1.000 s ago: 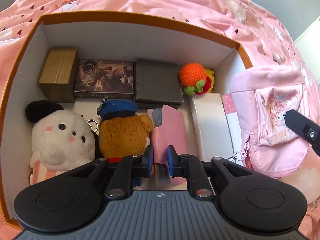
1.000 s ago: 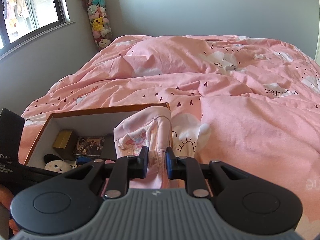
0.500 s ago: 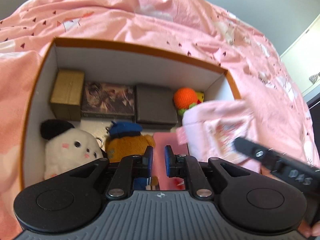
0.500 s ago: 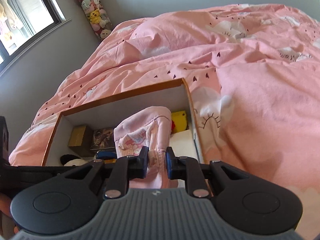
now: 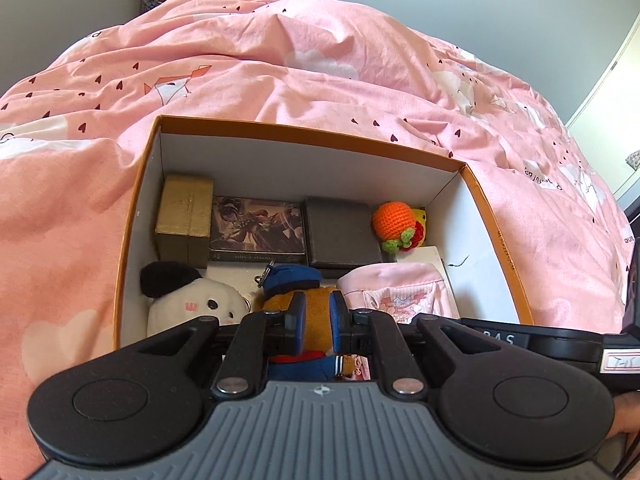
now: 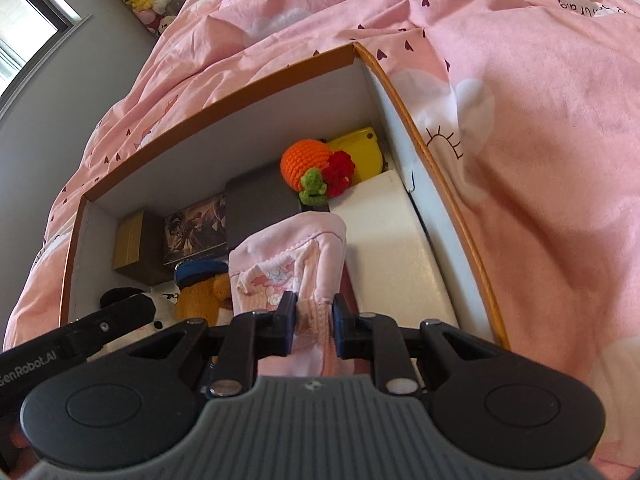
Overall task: Organize objects
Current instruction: 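Open both tools to release the notebook and pouch into the box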
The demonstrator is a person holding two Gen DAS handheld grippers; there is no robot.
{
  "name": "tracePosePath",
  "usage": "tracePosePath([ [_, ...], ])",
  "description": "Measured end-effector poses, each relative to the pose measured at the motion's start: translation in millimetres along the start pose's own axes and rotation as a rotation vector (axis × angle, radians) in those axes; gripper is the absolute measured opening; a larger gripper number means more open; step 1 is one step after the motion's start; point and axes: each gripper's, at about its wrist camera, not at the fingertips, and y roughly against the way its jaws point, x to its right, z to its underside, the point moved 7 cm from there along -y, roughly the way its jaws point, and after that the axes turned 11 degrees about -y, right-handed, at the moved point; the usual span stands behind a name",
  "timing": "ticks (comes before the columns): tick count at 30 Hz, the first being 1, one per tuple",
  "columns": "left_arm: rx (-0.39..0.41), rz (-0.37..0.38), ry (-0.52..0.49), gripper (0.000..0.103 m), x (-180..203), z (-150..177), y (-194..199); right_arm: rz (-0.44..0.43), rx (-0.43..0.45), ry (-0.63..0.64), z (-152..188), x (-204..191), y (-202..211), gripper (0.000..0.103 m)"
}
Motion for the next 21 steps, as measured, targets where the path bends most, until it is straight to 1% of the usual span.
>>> tracePosePath([
  [3,0.002,0.003,0.001,0.013,0,0,1,0.024,-0.018,0.019,1,-1,-7,0.02],
  [8,-0.004,-0.01,-0.017,0.015,2,3,1,0.092,-0.008,0.131,4,-8,-15,0.023],
  [9,-0.004,-0.011,-0.023,0.016,2,4,2,0.106,-0.001,0.155,5,-10,-15,0.027],
  [10,-0.003,-0.011,-0.029,0.017,3,4,2,0.123,0.008,0.183,5,-11,-16,0.034],
  [13,0.0,-0.018,-0.037,0.02,4,6,7,0.152,0.048,0.238,7,-14,-13,0.038],
  [14,0.002,-0.025,-0.04,0.021,4,7,8,0.157,0.067,0.252,7,-14,-10,0.04],
  [15,0.006,-0.034,-0.042,0.022,4,7,11,0.161,0.087,0.264,6,-15,-5,0.043],
  [16,0.009,-0.042,-0.046,0.023,5,7,13,0.164,0.11,0.276,6,-16,2,0.044],
  [19,0.027,-0.059,-0.059,0.026,6,7,23,0.143,0.16,0.295,6,-22,24,0.045],
  [21,0.043,-0.066,-0.071,0.032,7,7,32,0.124,0.204,0.314,8,-29,41,0.046],
])
